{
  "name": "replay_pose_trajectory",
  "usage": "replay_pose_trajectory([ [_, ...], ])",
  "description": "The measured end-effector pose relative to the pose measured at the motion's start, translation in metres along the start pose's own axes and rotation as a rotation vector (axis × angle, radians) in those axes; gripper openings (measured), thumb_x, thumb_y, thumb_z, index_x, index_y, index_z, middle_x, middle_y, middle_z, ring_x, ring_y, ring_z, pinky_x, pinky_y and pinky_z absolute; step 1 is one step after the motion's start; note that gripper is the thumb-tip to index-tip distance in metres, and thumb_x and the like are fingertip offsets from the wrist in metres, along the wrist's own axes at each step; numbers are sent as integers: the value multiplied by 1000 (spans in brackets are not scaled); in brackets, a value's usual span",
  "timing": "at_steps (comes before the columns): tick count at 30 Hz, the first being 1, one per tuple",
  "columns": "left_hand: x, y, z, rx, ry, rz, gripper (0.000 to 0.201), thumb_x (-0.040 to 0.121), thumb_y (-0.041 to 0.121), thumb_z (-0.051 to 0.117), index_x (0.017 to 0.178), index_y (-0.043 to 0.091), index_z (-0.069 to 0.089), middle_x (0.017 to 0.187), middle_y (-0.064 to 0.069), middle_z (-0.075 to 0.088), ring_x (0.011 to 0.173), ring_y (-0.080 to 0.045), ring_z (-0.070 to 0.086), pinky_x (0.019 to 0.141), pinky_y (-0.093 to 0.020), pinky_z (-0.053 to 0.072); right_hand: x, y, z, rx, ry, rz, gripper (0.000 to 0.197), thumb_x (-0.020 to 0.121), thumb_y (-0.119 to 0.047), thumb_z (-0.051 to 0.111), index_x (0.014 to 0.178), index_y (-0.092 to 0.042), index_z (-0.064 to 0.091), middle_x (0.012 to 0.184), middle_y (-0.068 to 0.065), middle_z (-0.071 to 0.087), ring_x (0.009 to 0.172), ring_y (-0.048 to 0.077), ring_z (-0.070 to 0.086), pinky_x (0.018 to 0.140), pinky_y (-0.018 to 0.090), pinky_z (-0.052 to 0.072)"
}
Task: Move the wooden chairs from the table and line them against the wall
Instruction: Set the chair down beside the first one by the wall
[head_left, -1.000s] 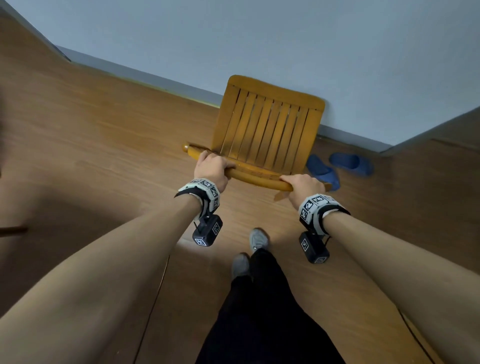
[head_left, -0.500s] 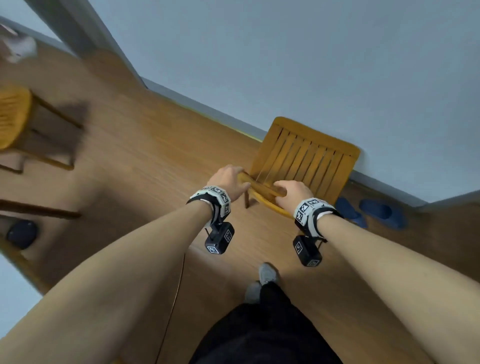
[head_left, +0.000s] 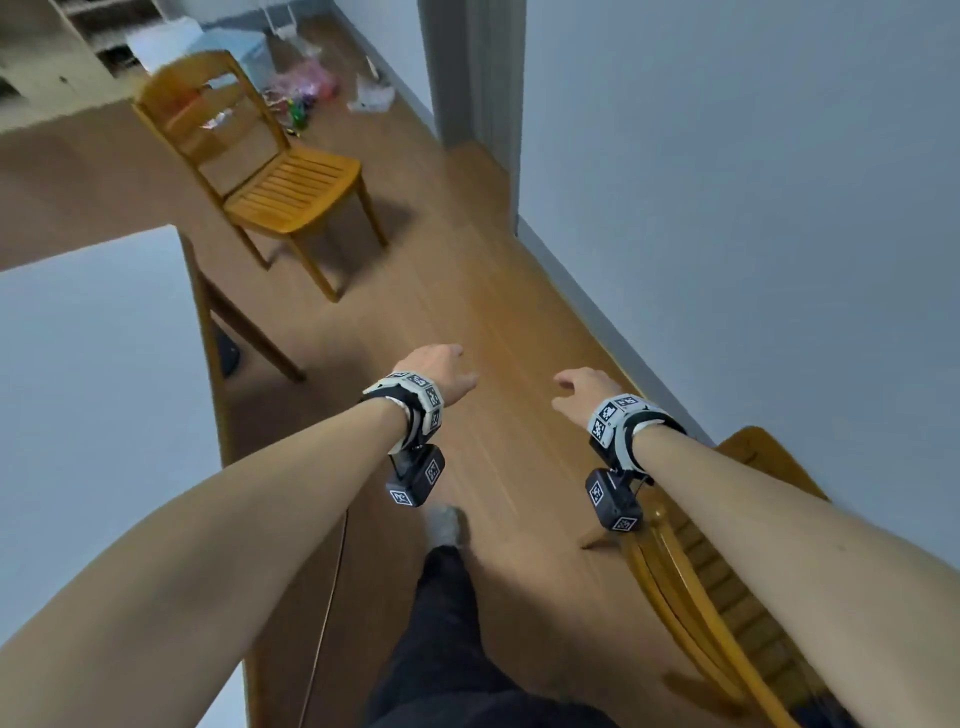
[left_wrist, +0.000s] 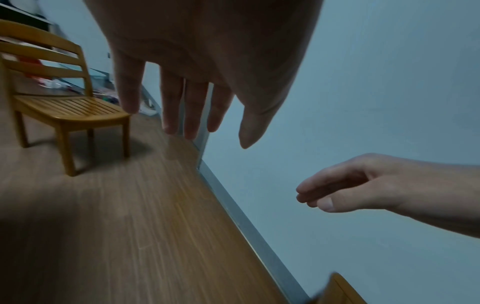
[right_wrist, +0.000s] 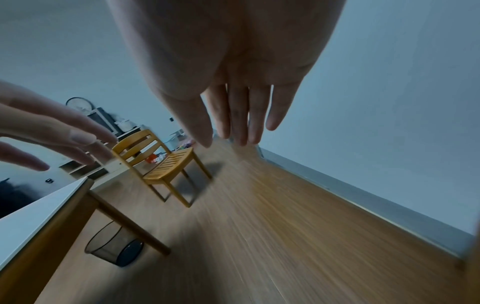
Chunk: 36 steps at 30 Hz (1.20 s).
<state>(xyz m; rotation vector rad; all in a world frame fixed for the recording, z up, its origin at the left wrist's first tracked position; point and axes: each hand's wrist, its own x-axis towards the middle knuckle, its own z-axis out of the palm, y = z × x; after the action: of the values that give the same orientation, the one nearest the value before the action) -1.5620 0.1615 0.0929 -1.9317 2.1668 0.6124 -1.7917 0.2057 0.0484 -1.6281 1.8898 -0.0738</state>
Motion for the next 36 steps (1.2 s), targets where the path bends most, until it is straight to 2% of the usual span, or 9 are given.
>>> replay_pose_trajectory([
  [5, 90, -87, -53, -50, -47, -118, 59, 89, 45, 56, 143, 23, 48, 136, -6, 57, 121, -30, 55, 98, -40, 48, 117, -93, -13, -58, -47, -47, 48, 92, -24, 59, 140, -25, 57, 138, -3, 61, 117, 20, 62, 94, 31, 48],
  [8, 145, -132, -93, -49, -88, -120, 59, 91, 45, 55, 144, 21, 46, 136, -8, 57, 121, -30, 56, 98, -41, 48, 179, -146, -25, -86, -89, -42, 49, 92, -24, 59, 141, -25, 56, 139, -2, 61, 117, 21, 63, 97, 34, 50],
  [11, 197, -169, -134, -41, -74, -124, 59, 91, 44, 55, 145, 21, 45, 137, -8, 56, 121, -31, 56, 97, -40, 48, 239, -194, -39, -88, -95, -62, 50, 92, -24, 58, 141, -24, 55, 137, -1, 62, 111, 20, 65, 93, 34, 53],
  [18, 322, -224, -216, -76, -24, -156, 57, 90, 45, 53, 142, 21, 48, 133, -6, 58, 117, -29, 57, 93, -38, 50, 383, -289, -83, -155, -101, -121, 51, 92, -23, 55, 143, -24, 53, 136, 2, 62, 112, 24, 65, 92, 35, 54],
  [22, 410, -254, -266, -60, 6, -170, 51, 93, 43, 54, 138, 18, 51, 132, -7, 58, 116, -29, 57, 91, -39, 50, 498, -341, -107, -215, -109, -177, 51, 93, -23, 54, 144, -23, 52, 136, 3, 62, 110, 25, 66, 89, 34, 54],
  [25, 469, -277, -301, -48, 20, -184, 51, 96, 43, 53, 140, 18, 49, 131, -8, 59, 114, -29, 58, 90, -39, 52, 575, -374, -120, -259, -115, -212, 52, 93, -24, 54, 144, -24, 52, 135, 4, 62, 109, 26, 65, 84, 33, 53],
  [29, 557, -313, -364, -68, 39, -267, 55, 95, 45, 52, 143, 20, 47, 133, -7, 58, 116, -29, 58, 89, -37, 50, 676, -437, -155, -315, -176, -274, 51, 93, -23, 53, 144, -21, 52, 136, 7, 60, 109, 28, 64, 85, 35, 54],
  [36, 689, -373, -450, -109, 76, -310, 50, 93, 44, 52, 137, 19, 51, 126, -6, 61, 109, -29, 60, 81, -36, 51, 827, -555, -217, -426, -140, -385, 53, 95, -24, 52, 147, -25, 47, 139, 7, 58, 117, 31, 60, 91, 38, 52],
])
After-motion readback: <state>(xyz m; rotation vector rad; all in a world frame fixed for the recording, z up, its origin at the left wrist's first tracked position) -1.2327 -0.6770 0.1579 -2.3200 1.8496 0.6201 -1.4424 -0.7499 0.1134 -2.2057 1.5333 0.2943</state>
